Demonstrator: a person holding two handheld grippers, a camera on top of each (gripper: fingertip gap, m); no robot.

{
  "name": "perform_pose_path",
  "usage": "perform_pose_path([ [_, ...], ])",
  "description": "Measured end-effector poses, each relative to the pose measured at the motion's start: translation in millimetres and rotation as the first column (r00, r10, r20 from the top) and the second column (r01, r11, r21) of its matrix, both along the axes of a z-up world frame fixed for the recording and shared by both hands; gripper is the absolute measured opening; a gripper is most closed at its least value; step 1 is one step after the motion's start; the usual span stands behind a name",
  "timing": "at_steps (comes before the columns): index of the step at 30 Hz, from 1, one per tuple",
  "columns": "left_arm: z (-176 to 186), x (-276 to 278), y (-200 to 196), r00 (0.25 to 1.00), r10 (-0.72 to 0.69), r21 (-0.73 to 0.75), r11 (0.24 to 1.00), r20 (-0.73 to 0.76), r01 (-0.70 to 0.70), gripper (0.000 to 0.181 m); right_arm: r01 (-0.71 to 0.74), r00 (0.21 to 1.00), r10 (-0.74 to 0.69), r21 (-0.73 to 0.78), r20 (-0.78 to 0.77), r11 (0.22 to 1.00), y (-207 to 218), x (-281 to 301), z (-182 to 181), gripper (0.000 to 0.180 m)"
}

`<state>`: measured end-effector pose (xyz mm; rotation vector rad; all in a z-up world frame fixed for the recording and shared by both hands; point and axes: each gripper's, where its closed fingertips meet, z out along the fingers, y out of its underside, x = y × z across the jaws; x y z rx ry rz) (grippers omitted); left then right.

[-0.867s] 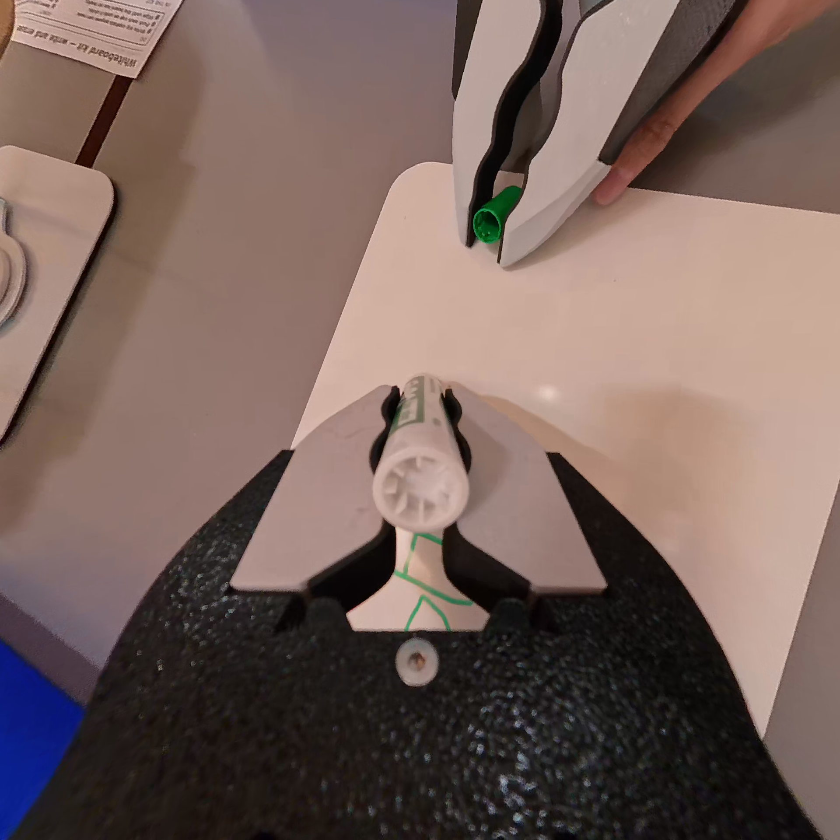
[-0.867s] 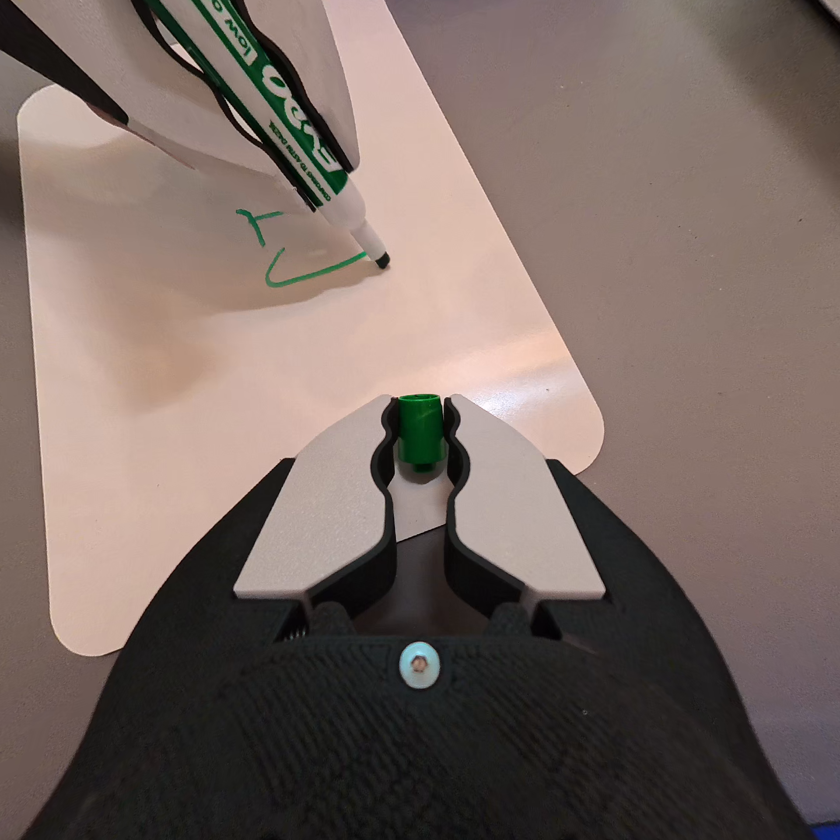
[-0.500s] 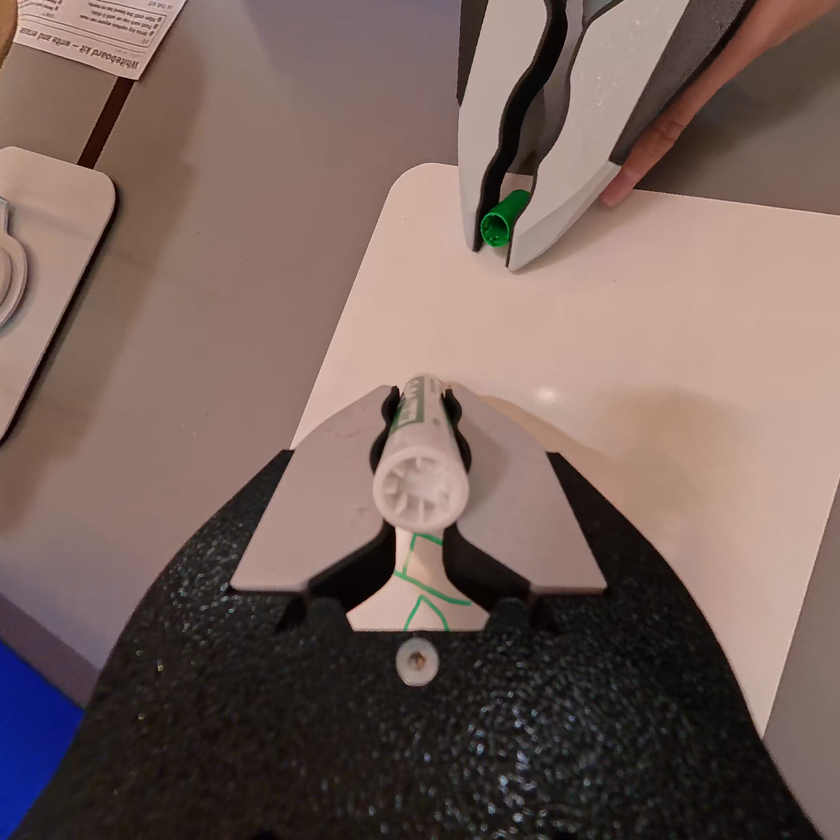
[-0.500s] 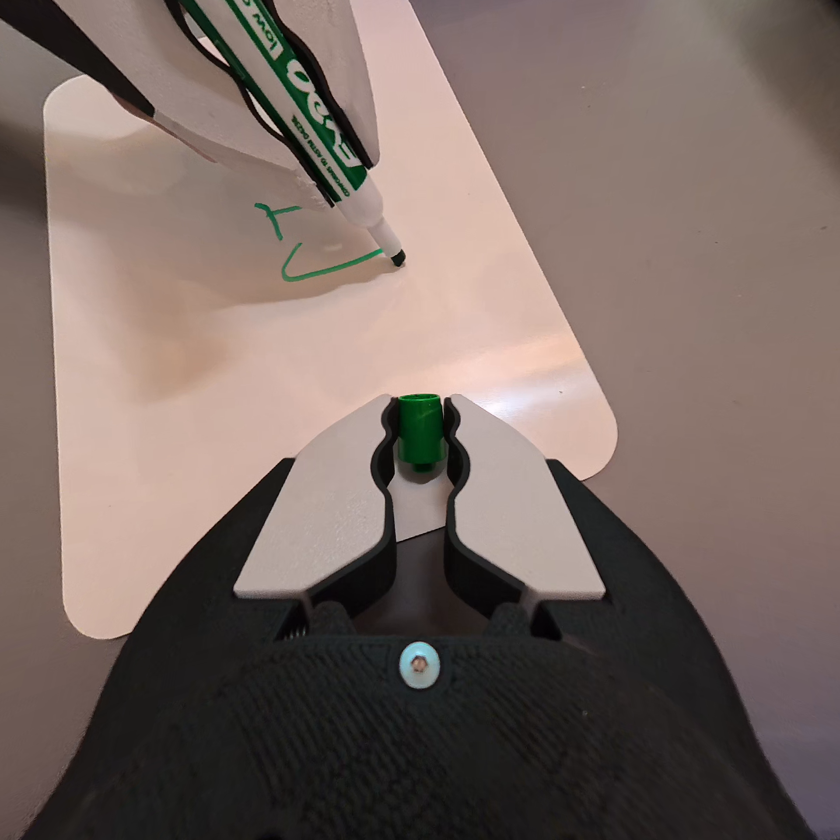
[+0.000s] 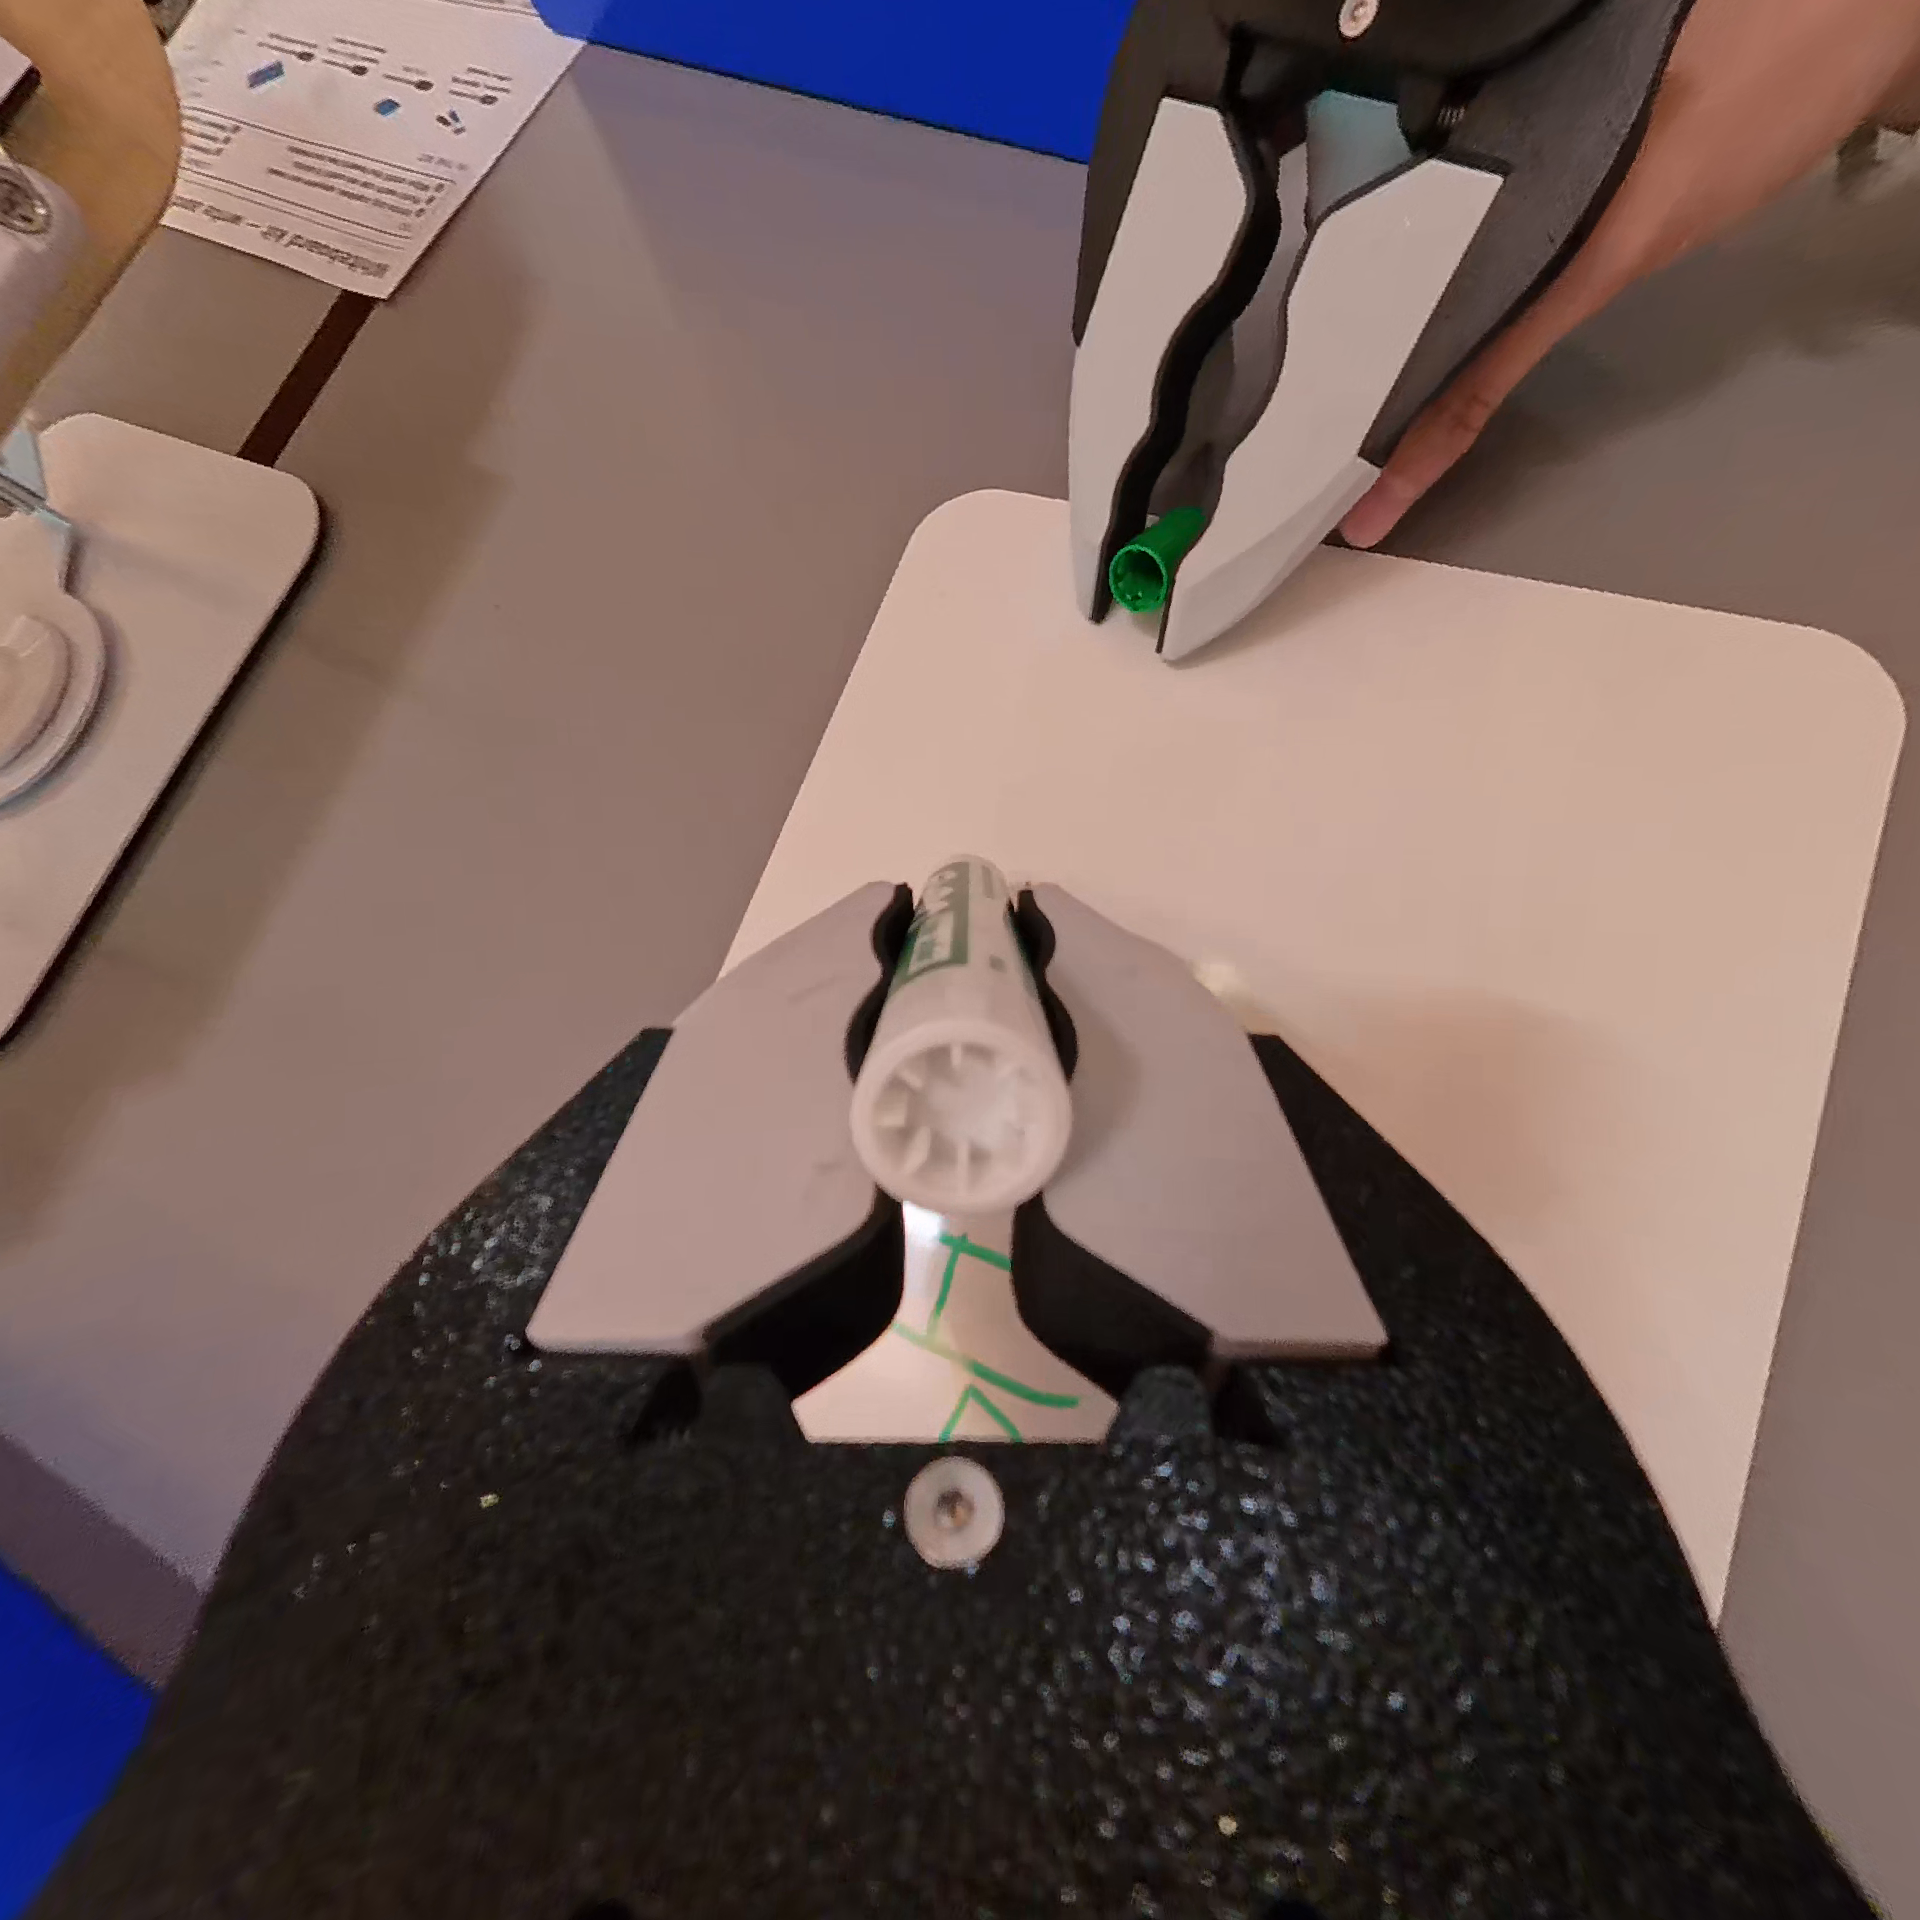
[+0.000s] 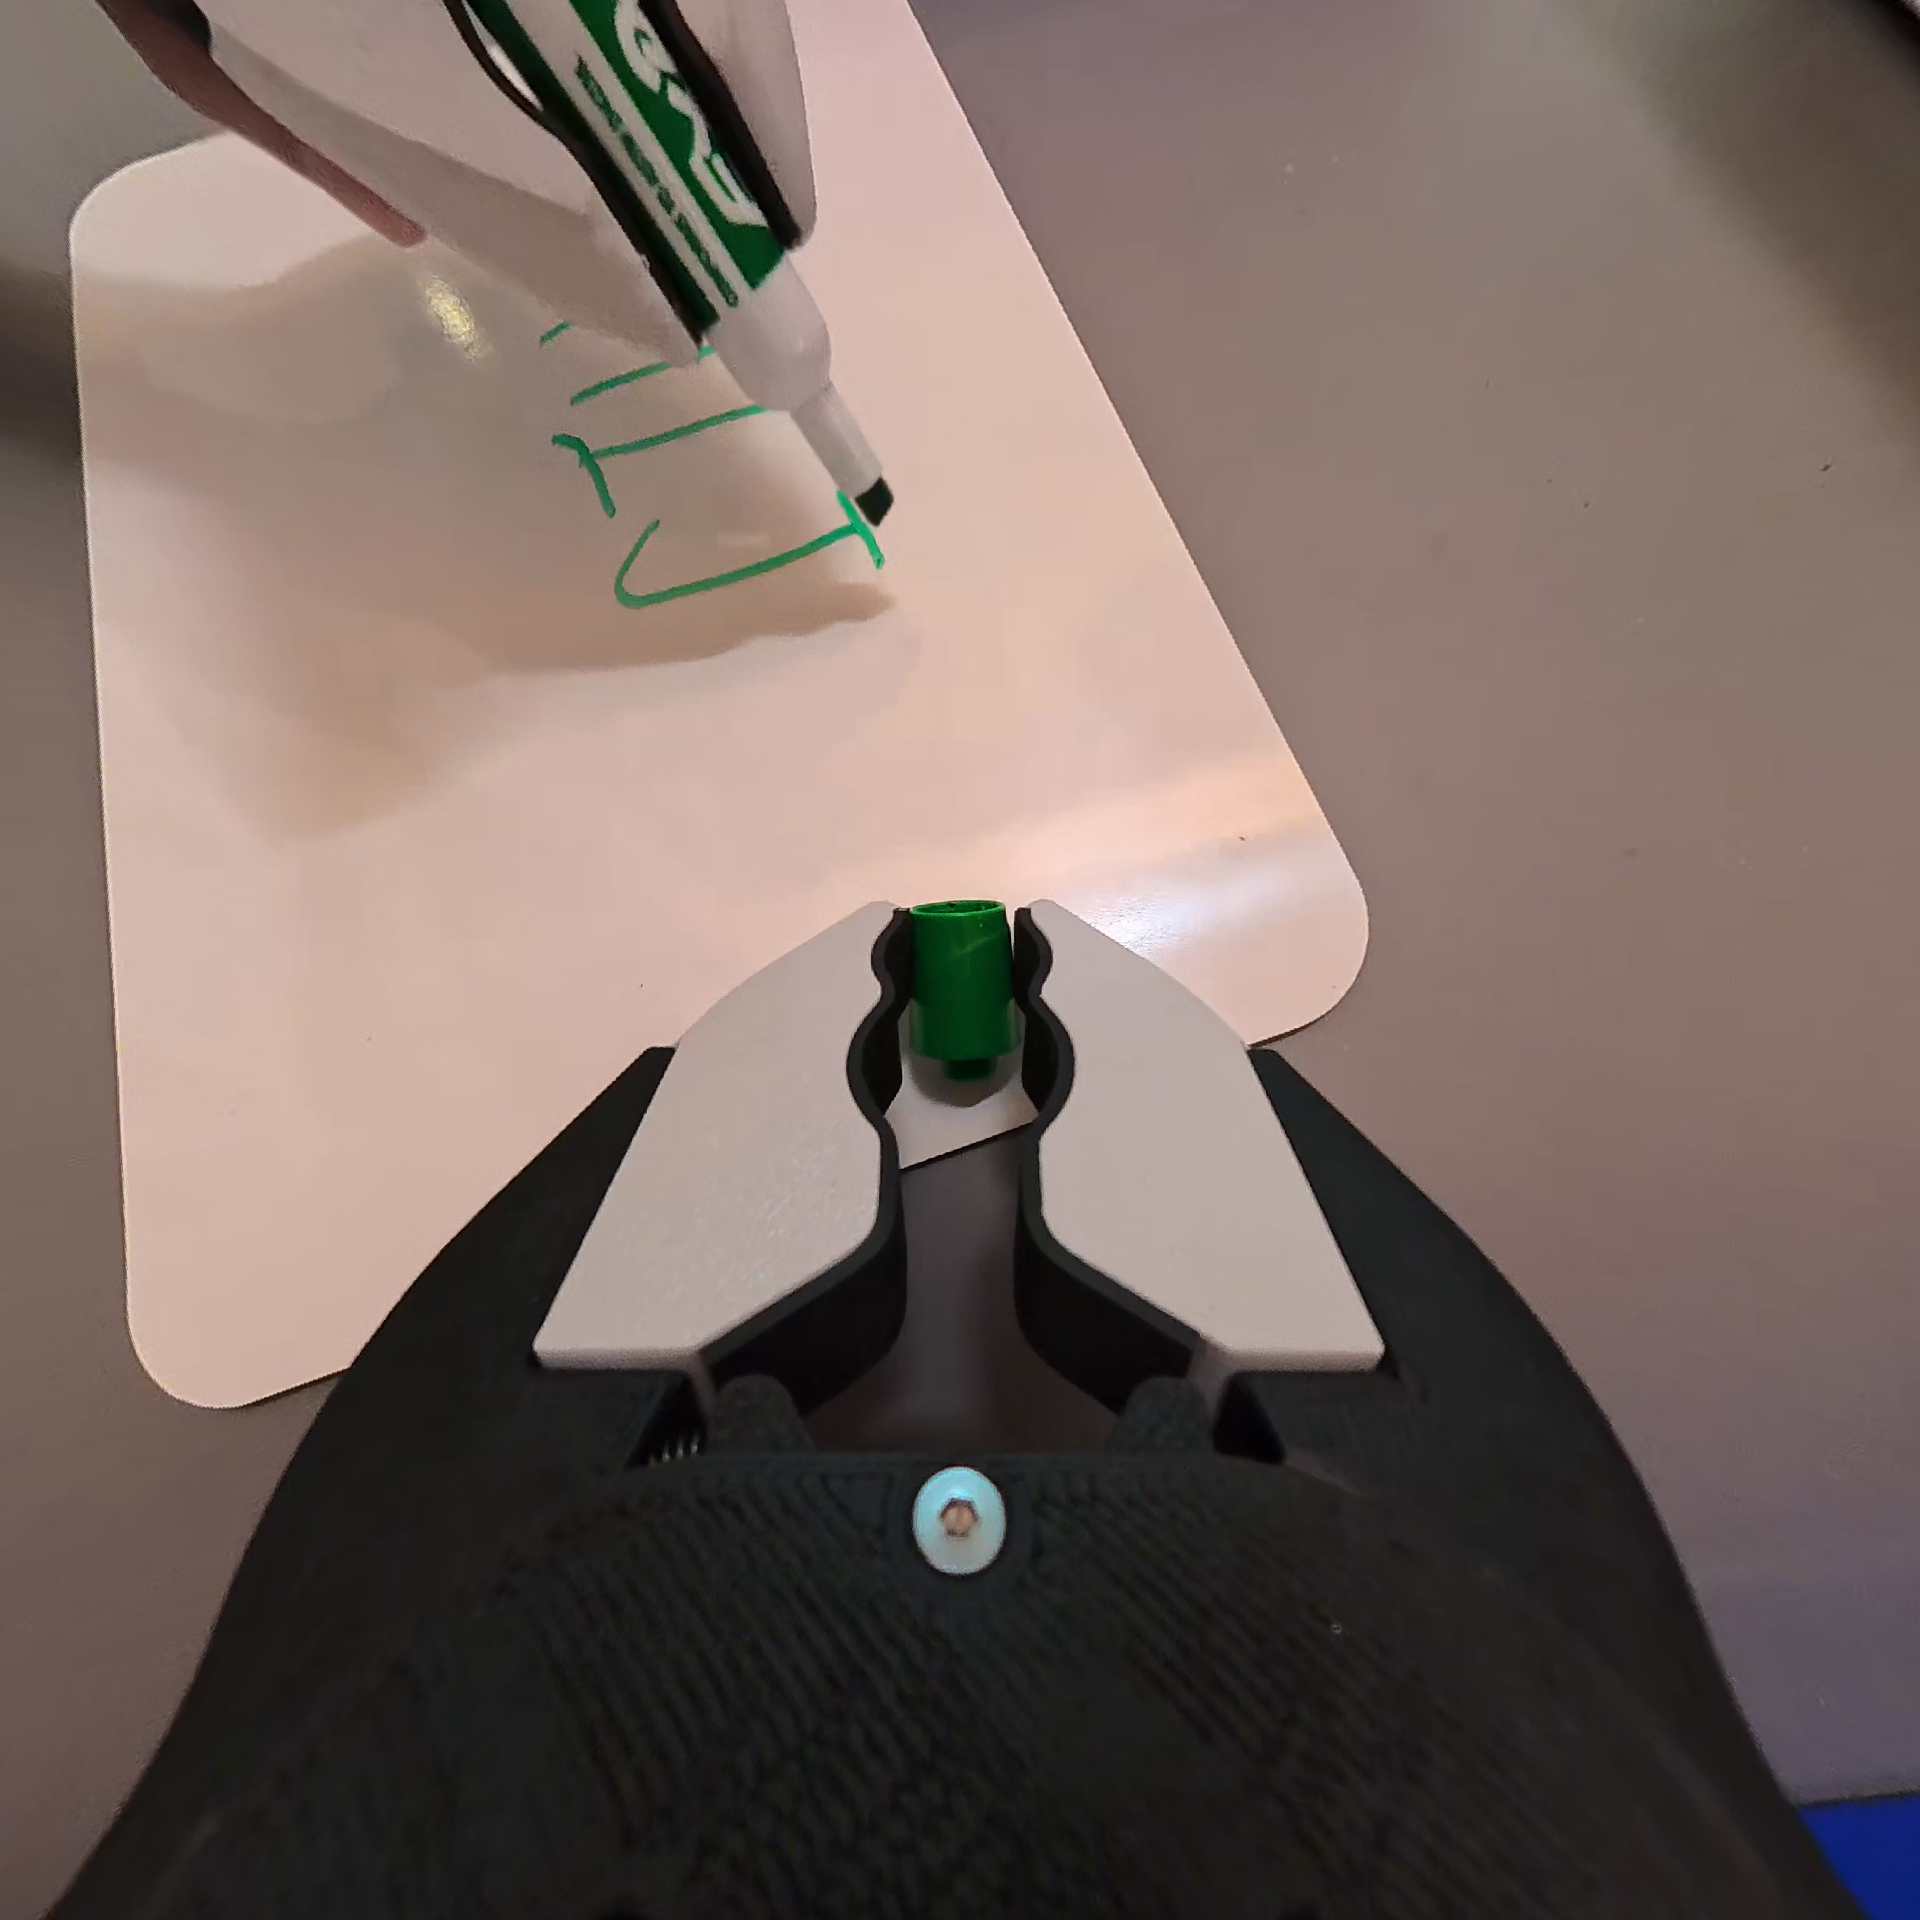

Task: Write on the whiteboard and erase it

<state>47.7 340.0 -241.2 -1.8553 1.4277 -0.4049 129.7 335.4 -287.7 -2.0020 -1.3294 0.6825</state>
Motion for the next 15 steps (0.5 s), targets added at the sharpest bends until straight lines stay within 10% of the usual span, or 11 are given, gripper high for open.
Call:
perform_pose_path([
  [1,-2.6,1.4,-0.9,1.0,-0.007,-0.004,1.0,-0.01,0.007,0.019,-0.002,1.0,0.002,0.002,0.001,1.0,0.0,0.0,0.0,0.019],
  [15,-17.0,7.0,0.0,0.995,-0.017,0.007,1.0,-0.103,0.018,0.019,-0.004,1.0,0.004,0.006,0.004,1.0,0.0,0.2,-0.1,0.019],
])
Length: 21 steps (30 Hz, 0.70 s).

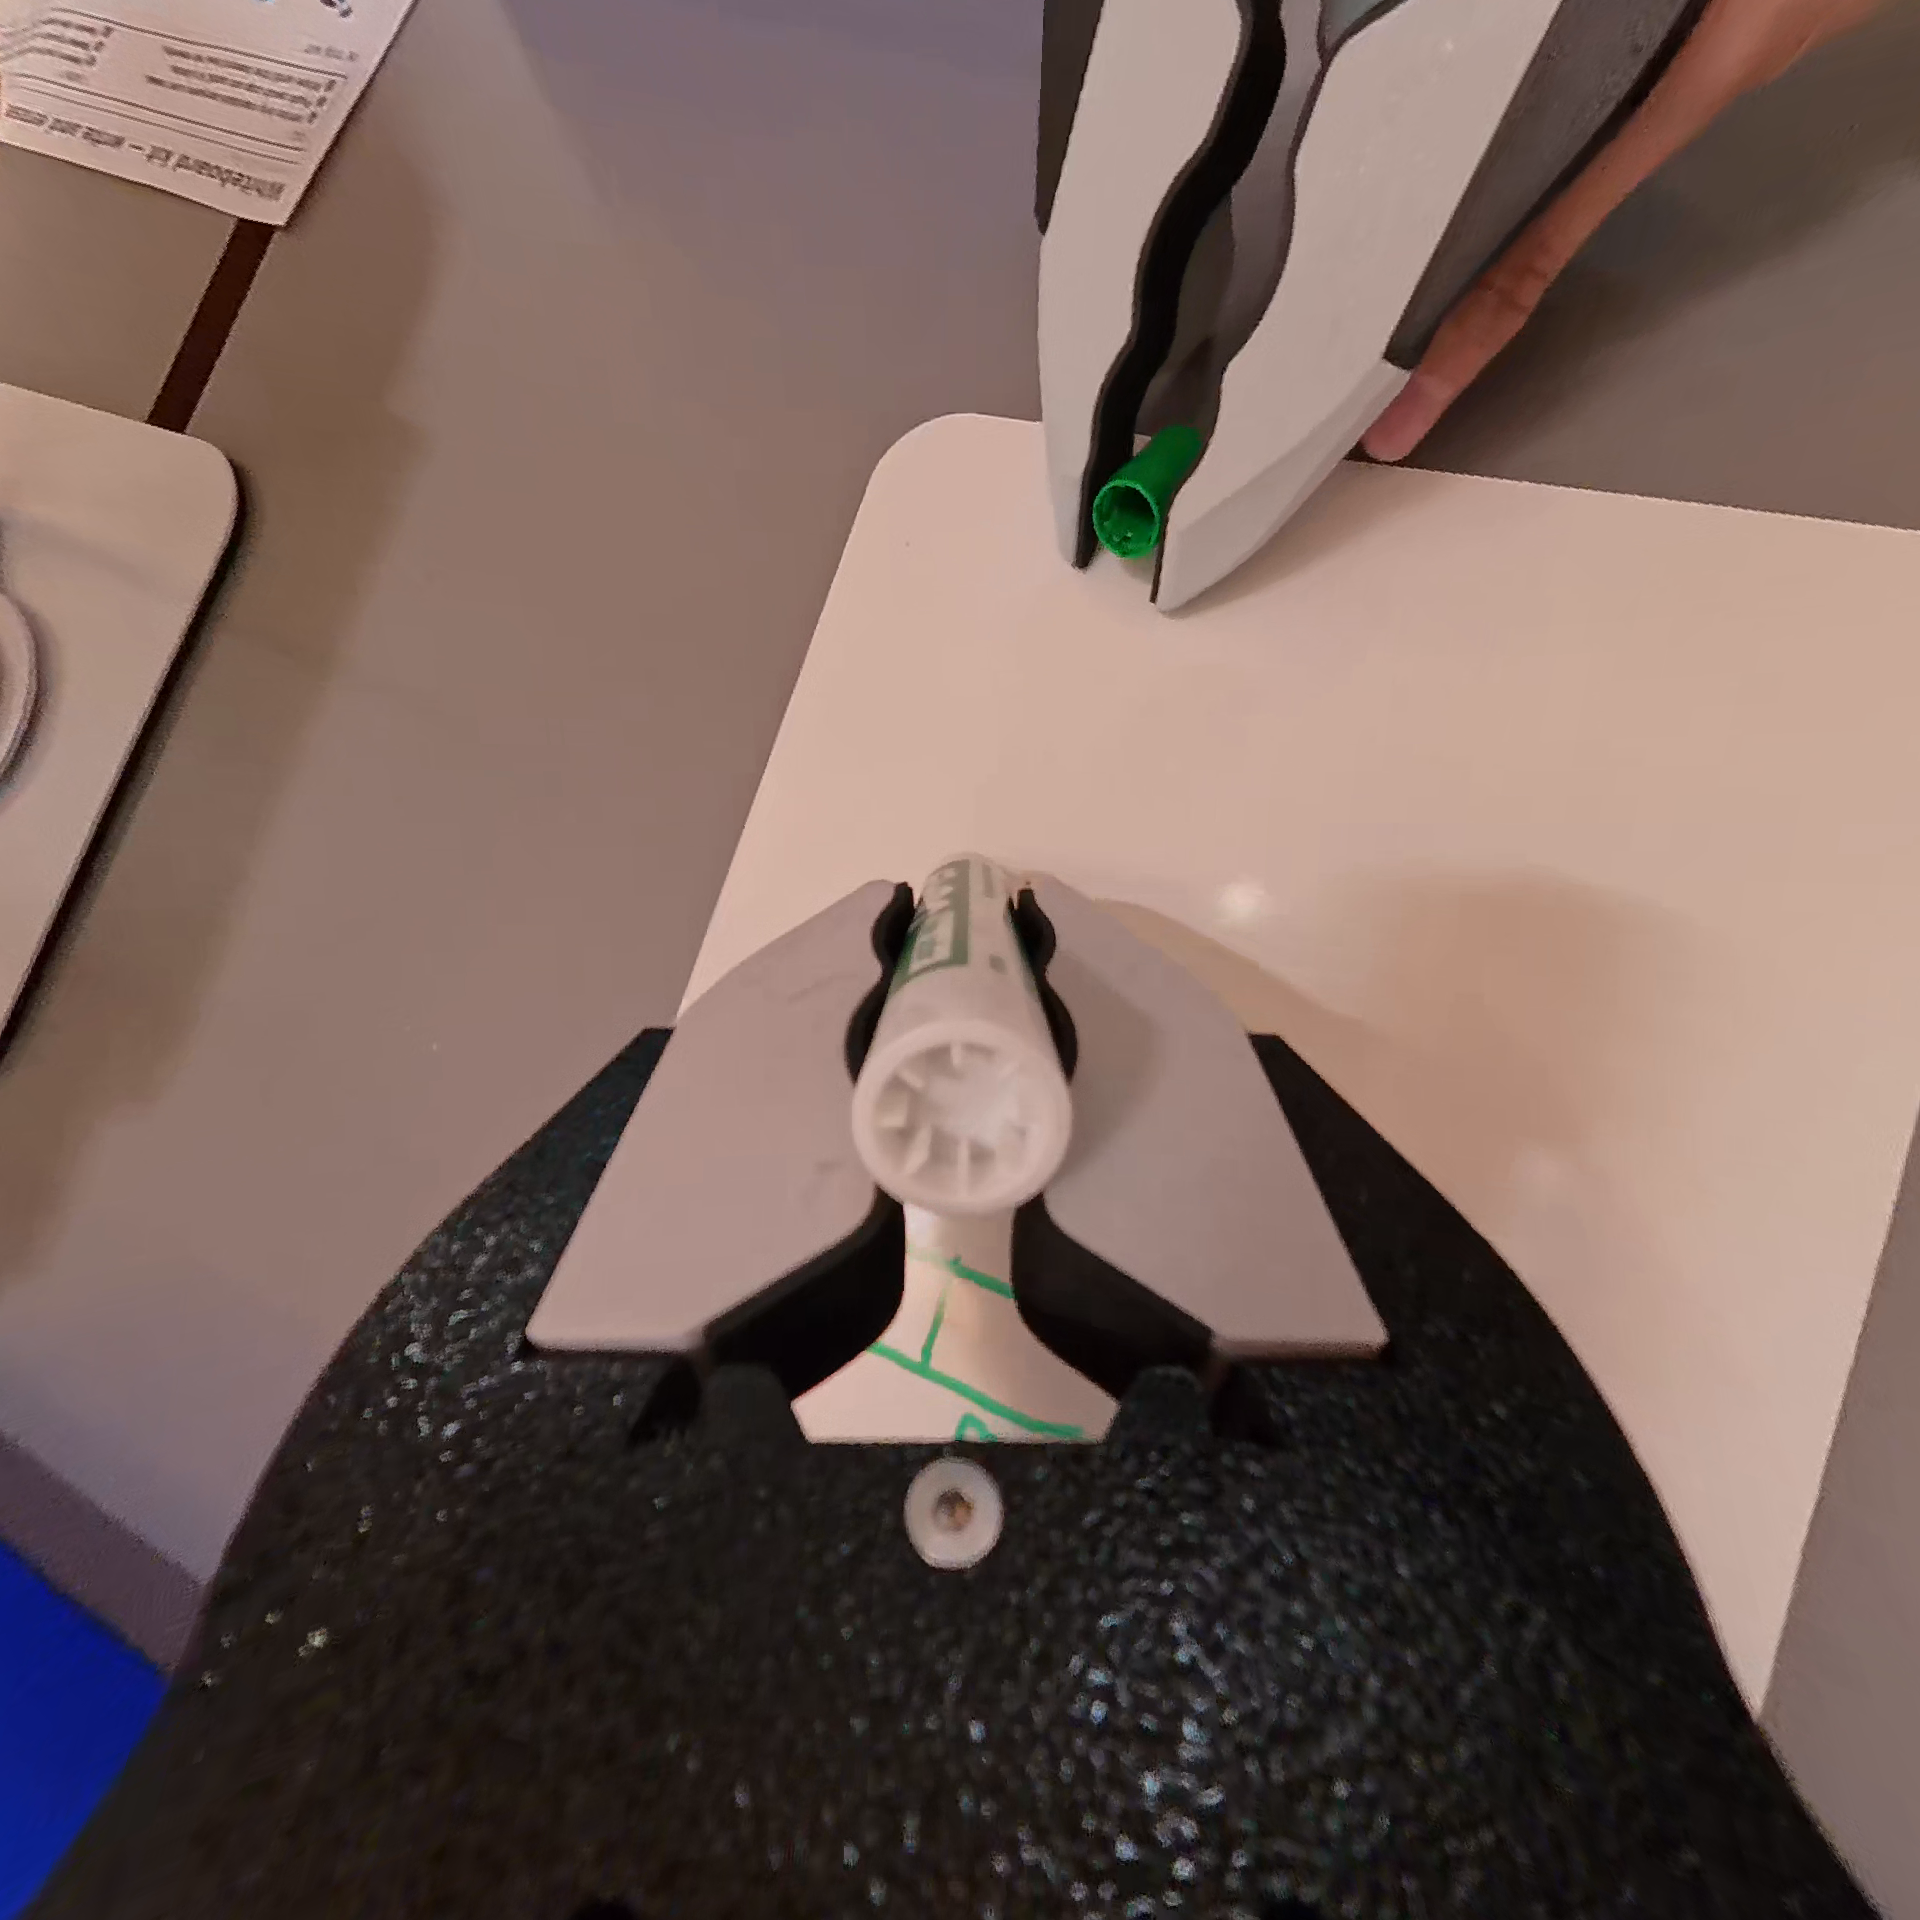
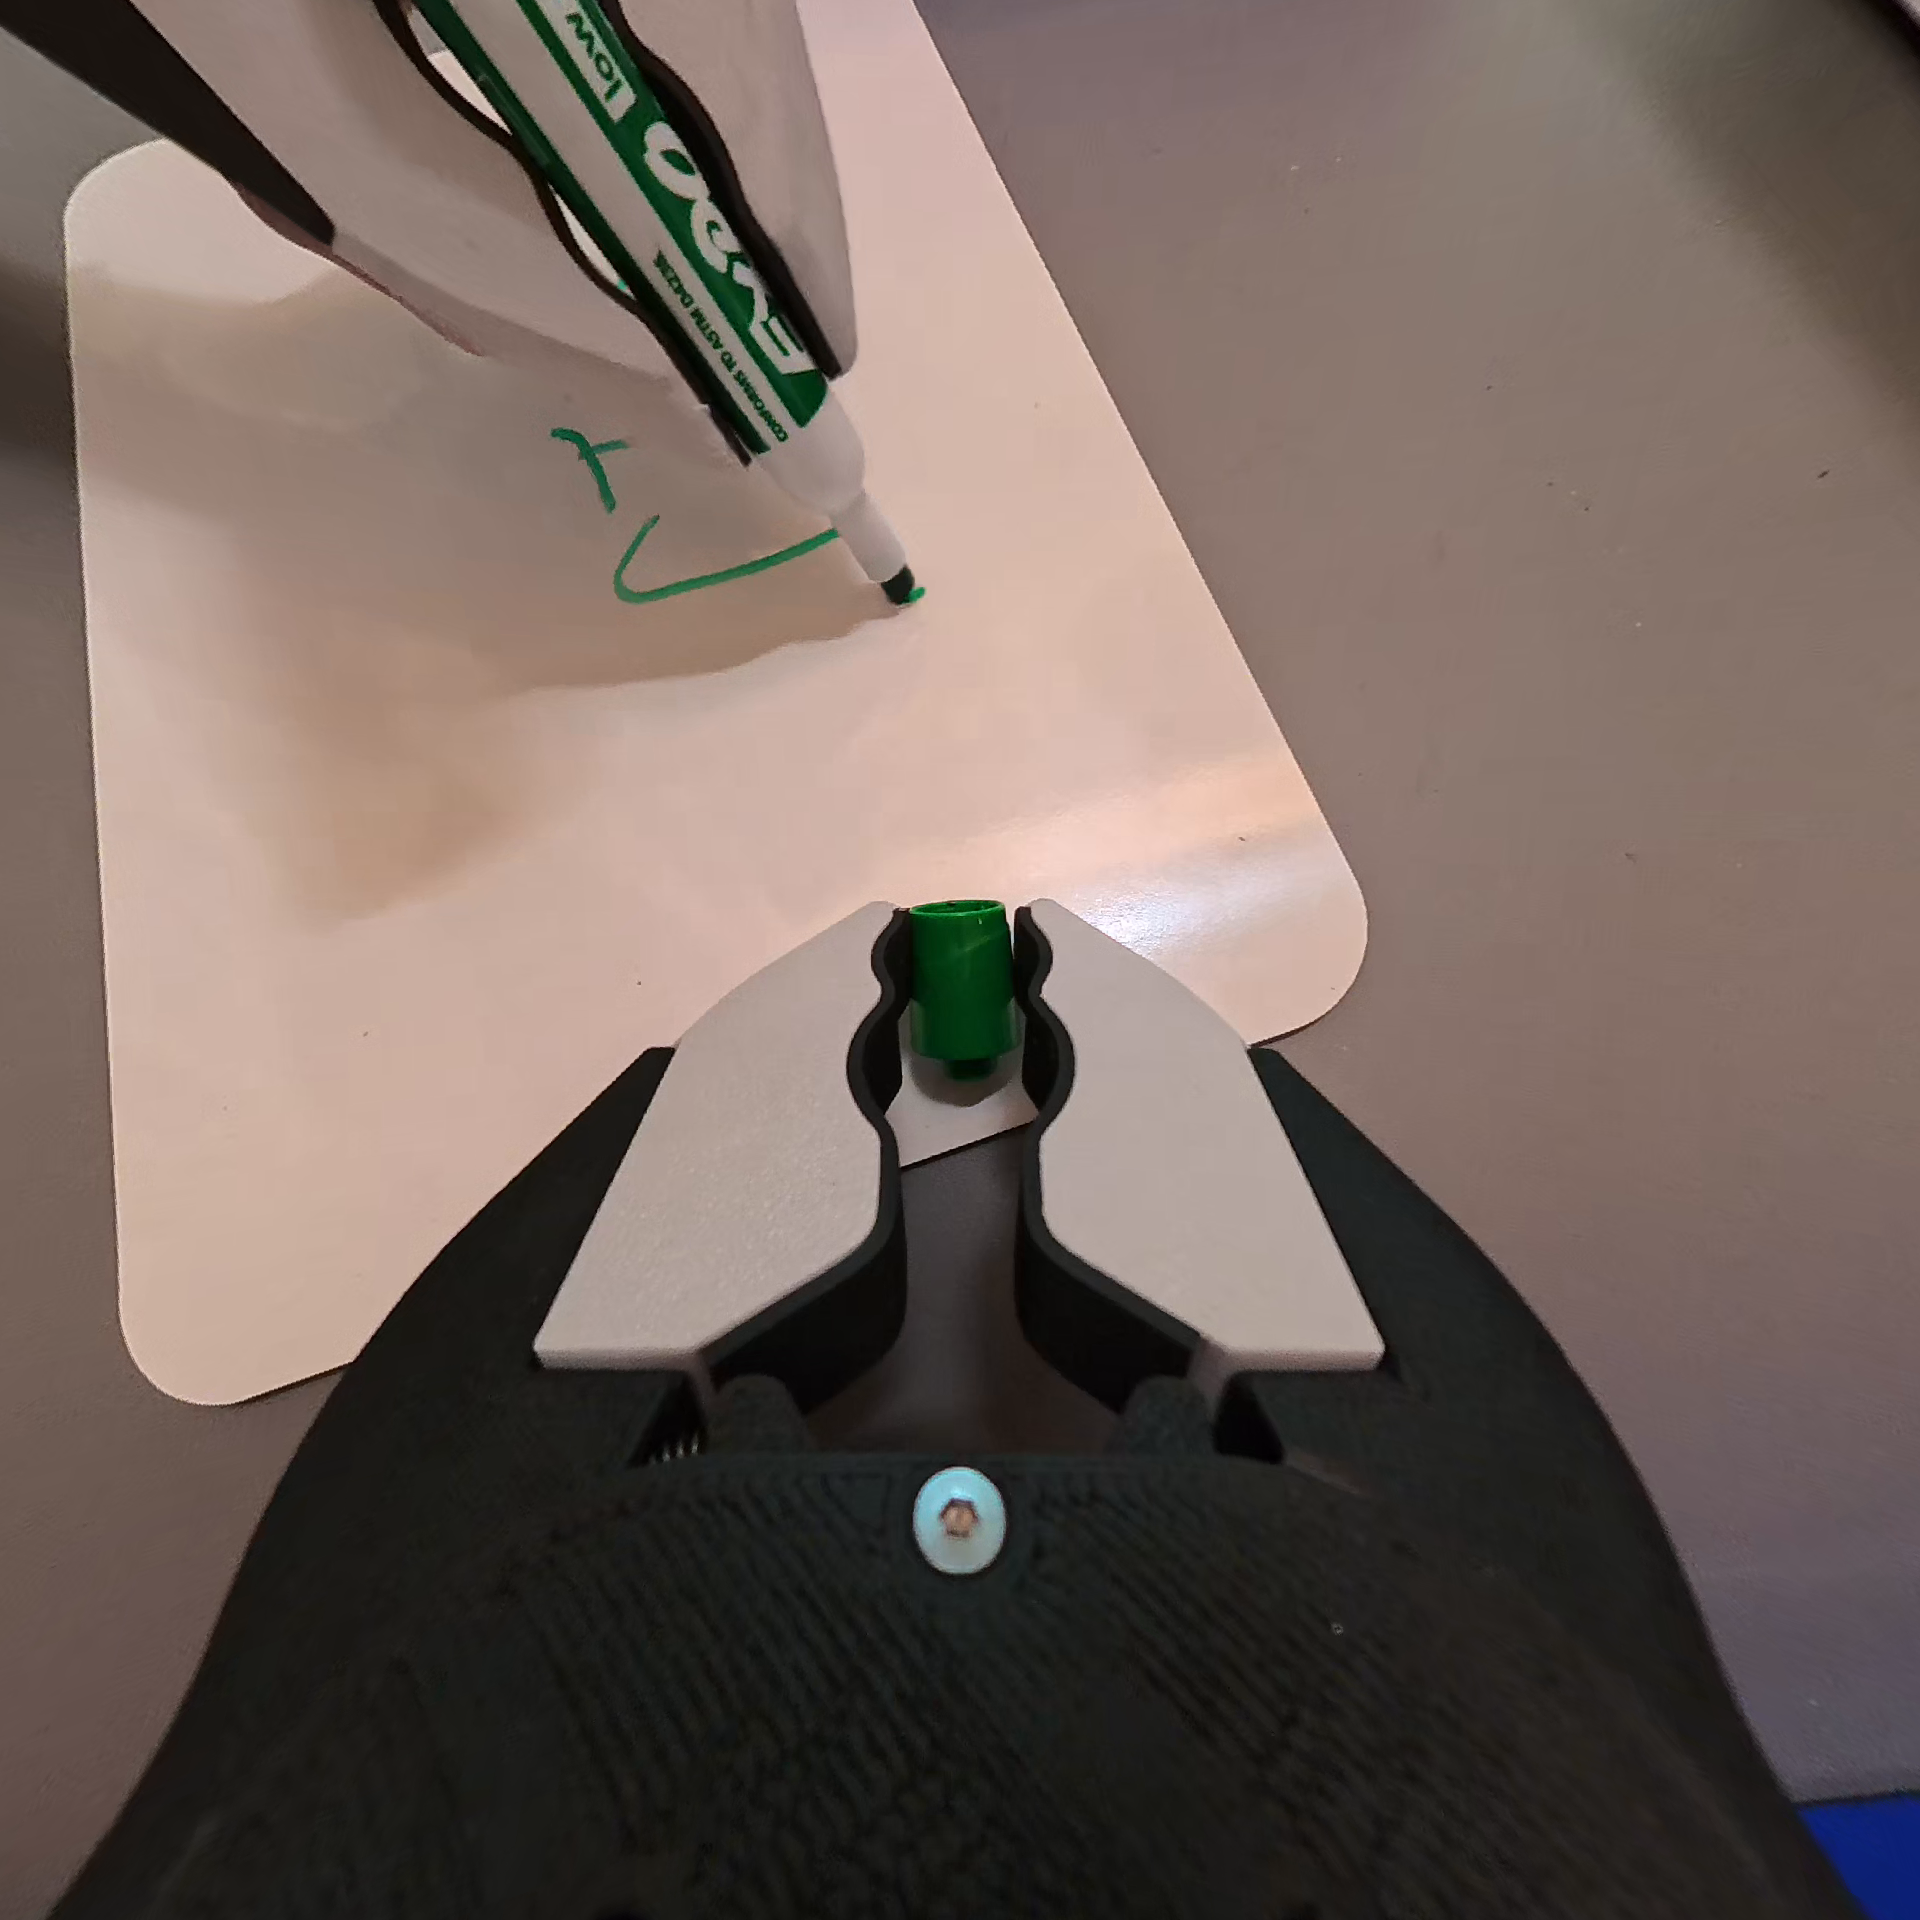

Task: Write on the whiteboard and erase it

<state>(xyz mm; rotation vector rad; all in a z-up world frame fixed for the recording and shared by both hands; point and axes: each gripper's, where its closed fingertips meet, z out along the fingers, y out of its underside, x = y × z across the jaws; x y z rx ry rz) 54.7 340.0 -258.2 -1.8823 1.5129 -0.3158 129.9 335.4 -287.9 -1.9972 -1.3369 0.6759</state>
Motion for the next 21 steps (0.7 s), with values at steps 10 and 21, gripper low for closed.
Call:
perform_pose_path([
  [10,0.7,-1.9,-44.0,0.997,-0.072,-0.021,0.997,-0.022,0.072,0.019,0.0,1.0,0.0,0.0,0.0,1.0,0.0,0.0,-0.1,0.019],
  [21,18.9,4.8,-23.0,0.995,-0.006,0.028,1.0,0.096,0.003,0.019,0.0,1.0,0.0,0.0,0.001,1.0,0.0,0.1,-0.1,0.019],
])
